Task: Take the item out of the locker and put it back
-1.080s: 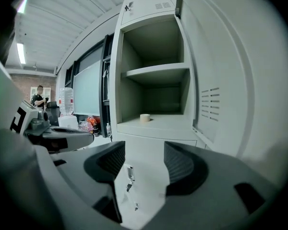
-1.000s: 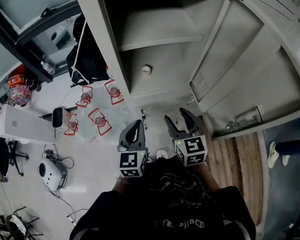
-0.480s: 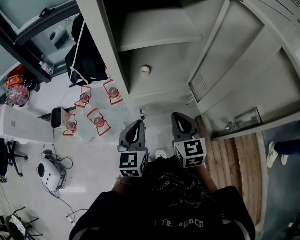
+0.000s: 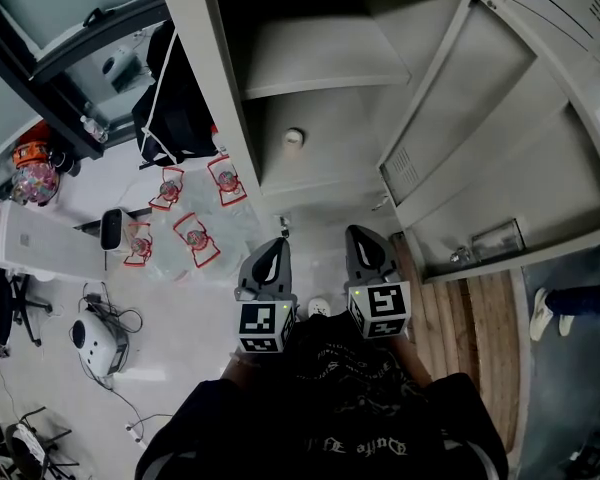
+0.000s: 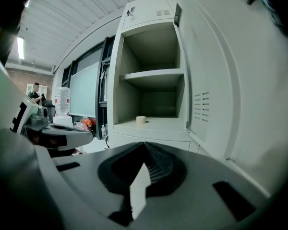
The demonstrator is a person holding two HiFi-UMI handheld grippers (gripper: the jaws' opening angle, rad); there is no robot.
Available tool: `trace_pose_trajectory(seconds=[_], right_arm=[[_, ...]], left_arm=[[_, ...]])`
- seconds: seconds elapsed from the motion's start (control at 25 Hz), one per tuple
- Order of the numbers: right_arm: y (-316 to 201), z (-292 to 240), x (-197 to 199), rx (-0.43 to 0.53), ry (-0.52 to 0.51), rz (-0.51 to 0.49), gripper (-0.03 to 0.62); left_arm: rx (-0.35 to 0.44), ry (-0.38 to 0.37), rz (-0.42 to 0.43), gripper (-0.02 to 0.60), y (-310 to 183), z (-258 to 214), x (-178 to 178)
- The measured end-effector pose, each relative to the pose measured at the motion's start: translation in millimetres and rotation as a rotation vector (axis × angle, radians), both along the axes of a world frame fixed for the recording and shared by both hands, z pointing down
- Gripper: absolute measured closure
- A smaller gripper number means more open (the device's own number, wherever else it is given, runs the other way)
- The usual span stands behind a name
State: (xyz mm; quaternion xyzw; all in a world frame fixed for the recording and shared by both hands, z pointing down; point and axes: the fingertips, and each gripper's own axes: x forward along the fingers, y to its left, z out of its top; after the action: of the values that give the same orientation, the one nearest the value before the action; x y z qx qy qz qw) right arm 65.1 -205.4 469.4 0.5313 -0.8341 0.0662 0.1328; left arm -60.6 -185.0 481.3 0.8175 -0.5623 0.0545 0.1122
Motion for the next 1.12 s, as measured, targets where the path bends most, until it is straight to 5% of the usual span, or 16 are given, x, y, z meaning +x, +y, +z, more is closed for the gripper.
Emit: trace_pose_trajectory(seconds=[1.12], right_arm=[[13, -4, -11, 0.051, 0.028, -0.032, 0.591]], left_arm=[[0.002, -0.01, -0.02, 0.575, 9, -1, -8]])
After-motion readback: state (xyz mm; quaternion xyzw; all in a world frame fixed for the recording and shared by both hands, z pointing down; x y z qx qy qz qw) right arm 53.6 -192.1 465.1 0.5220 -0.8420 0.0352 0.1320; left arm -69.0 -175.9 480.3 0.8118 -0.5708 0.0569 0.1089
